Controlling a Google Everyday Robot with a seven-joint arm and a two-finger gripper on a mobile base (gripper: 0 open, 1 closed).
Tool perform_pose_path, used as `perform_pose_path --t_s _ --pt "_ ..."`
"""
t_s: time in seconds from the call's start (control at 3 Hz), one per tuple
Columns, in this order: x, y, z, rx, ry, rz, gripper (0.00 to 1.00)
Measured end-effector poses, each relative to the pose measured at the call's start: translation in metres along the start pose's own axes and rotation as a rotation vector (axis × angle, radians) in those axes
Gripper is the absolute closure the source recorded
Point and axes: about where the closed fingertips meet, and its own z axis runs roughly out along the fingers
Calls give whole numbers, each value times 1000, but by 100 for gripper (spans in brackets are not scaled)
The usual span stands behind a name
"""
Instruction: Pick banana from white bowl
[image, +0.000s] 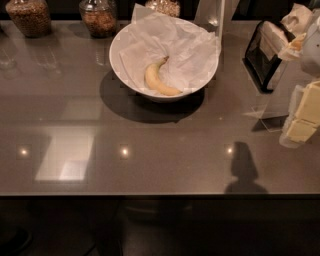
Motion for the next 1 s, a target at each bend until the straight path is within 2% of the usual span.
perform_pose_path --t_s 1.0 --pt "-2 -3 -10 0 0 0 0"
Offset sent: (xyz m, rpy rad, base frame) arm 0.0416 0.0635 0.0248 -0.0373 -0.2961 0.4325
